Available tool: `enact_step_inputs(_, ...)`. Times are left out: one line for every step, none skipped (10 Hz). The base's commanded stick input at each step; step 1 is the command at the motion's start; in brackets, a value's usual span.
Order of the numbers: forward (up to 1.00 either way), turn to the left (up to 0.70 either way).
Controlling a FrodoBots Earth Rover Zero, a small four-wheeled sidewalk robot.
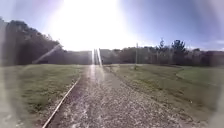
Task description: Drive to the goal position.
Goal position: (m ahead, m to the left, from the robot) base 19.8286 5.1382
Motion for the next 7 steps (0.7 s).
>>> enact_step_inputs(0.5, 0.49)
enact_step_inputs(0.5, 0.43)
enact_step_inputs(0.5, 0.38)
enact_step_inputs(0.5, 0.04)
enact_step_inputs(0.5, 0.03)
enact_step_inputs(0.5, 0.11)
enact_step_inputs(0.5, 0.2)
